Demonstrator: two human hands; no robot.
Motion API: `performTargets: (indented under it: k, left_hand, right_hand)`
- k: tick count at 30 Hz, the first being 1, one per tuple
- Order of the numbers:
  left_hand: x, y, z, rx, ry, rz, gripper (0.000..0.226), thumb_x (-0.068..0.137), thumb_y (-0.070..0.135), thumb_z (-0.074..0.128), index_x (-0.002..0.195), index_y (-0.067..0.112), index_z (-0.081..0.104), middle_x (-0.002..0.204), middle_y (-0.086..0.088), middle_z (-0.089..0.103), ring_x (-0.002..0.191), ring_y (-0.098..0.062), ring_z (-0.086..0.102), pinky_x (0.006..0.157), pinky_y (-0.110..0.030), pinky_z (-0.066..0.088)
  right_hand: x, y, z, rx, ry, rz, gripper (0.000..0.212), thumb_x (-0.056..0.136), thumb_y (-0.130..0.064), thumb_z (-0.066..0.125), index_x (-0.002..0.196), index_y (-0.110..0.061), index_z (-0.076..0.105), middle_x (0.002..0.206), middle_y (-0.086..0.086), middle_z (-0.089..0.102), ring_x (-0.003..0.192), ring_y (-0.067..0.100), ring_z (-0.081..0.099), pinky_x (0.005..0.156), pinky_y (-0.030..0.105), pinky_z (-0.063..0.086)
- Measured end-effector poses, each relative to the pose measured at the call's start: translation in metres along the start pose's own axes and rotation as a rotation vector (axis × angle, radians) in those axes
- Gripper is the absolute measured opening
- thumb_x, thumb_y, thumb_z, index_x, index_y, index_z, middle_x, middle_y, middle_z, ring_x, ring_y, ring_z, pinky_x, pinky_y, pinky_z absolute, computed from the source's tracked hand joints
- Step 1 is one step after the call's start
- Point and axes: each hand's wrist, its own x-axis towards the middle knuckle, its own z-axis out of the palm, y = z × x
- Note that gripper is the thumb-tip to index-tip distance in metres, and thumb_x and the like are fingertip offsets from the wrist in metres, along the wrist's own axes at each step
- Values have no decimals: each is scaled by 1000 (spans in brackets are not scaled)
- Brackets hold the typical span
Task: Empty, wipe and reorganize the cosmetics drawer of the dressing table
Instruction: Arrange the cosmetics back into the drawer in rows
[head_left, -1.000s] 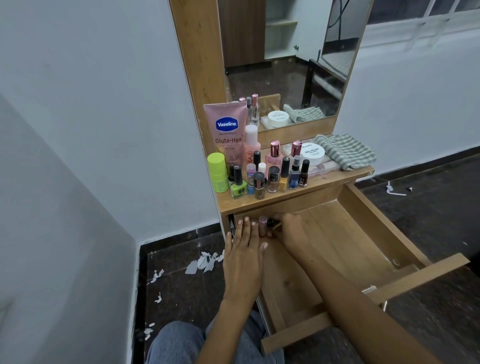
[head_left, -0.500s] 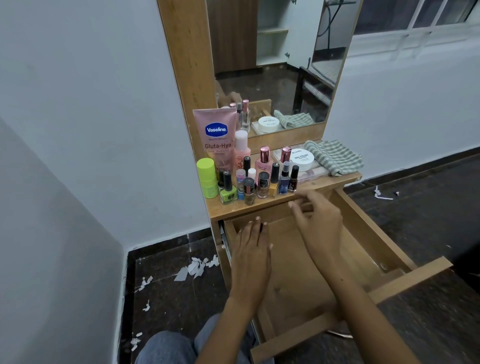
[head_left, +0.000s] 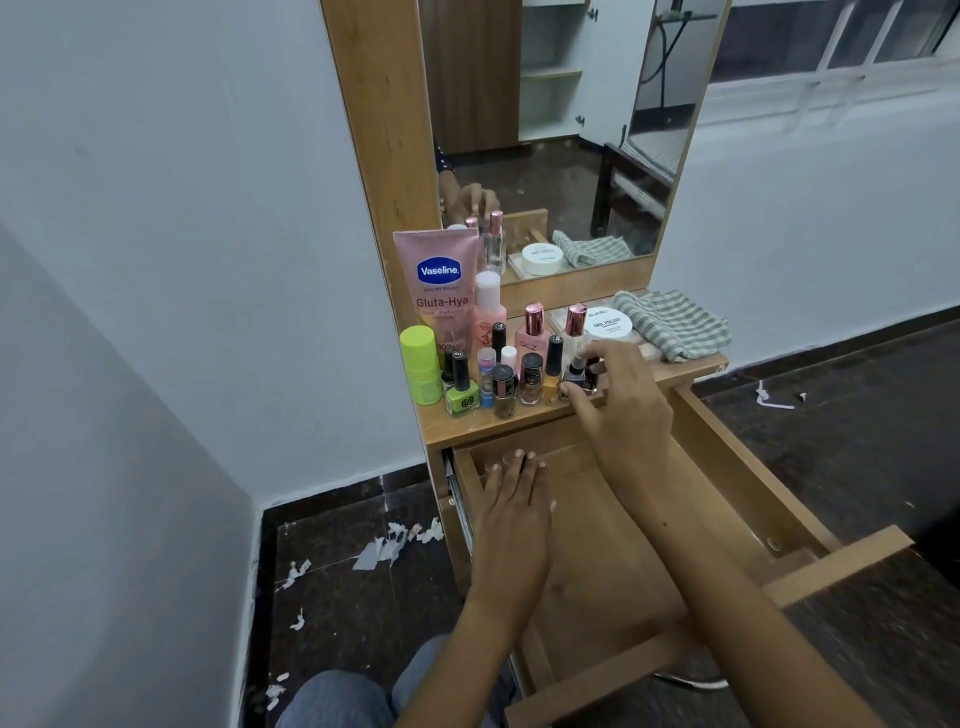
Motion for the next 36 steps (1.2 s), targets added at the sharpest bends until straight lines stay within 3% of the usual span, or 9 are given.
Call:
performTargets:
  k: [4, 9, 17, 19, 21, 25, 28, 30, 36]
  left_hand:
    - [0, 0, -2, 12, 6, -3, 46, 86, 25, 35, 109, 5, 70, 116, -11, 68, 116, -24, 60, 99, -48, 39]
    - [-4, 0, -5, -52, 37, -21, 43, 85, 24, 37, 108, 7, 71, 115, -10, 68, 116, -24, 60, 100, -45, 42]
    - [-11, 1, -7, -113, 26, -48, 40, 88, 22, 42, 117, 9, 67, 126, -13, 62, 126, -25, 51, 110, -41, 34]
    - [-12, 0, -7, -128, 25, -52, 39, 88, 21, 44, 118, 10, 66, 127, -12, 61, 127, -23, 50, 110, -40, 35]
    - [-13, 1, -9, -149, 36, -61, 40, 88, 20, 42, 118, 10, 66, 128, -11, 61, 127, -22, 50, 109, -40, 37]
    - [-15, 0, -14, -206, 124, -106, 37, 90, 17, 41, 113, 10, 69, 124, -9, 63, 119, -23, 56, 105, -37, 39]
    - [-18, -2, -20, -239, 213, -178, 34, 92, 19, 42, 115, 11, 67, 121, -7, 64, 114, -21, 57, 96, -36, 42]
    - [-20, -5, -24, -254, 274, -229, 33, 93, 17, 43, 116, 10, 65, 119, -7, 63, 113, -20, 54, 97, -32, 35]
    - [-15, -24, -43, -215, 362, -284, 30, 94, 17, 46, 118, 10, 63, 121, -7, 59, 113, -23, 51, 95, -37, 36]
  right_hand:
    - [-3, -2, -2, 17, 21, -20, 31, 76, -17, 78, 95, -17, 54, 86, -2, 66, 72, 15, 63, 55, 22, 45]
    - [-27, 1, -23, 159, -31, 76, 26, 79, -20, 76, 96, -20, 56, 88, -11, 66, 79, 3, 63, 65, 22, 51]
    - [-31, 24, 4, 198, -449, 332, 22, 68, 0, 78, 77, -15, 64, 73, -6, 65, 72, 8, 65, 60, 5, 46]
    - [-27, 26, 23, 184, -503, 348, 29, 65, 2, 78, 71, -20, 61, 70, -7, 65, 70, 10, 67, 64, 20, 55]
    - [-26, 26, 35, 148, -537, 341, 33, 63, 0, 79, 69, -25, 59, 72, -4, 67, 71, 14, 68, 67, 35, 57]
    - [-31, 28, 43, 157, -526, 347, 28, 64, 1, 79, 70, -21, 63, 76, -1, 69, 71, 16, 68, 69, 39, 56]
    - [-34, 28, 44, 207, -537, 349, 22, 64, 4, 78, 74, -12, 68, 79, 4, 71, 74, 17, 68, 74, 39, 57]
    - [-35, 28, 45, 221, -563, 352, 21, 64, 2, 79, 79, -10, 70, 82, 5, 72, 76, 17, 68, 77, 38, 56]
    - [-38, 31, 49, 61, -689, 319, 27, 68, -13, 81, 92, -19, 72, 96, 1, 73, 88, 19, 68, 81, 29, 52]
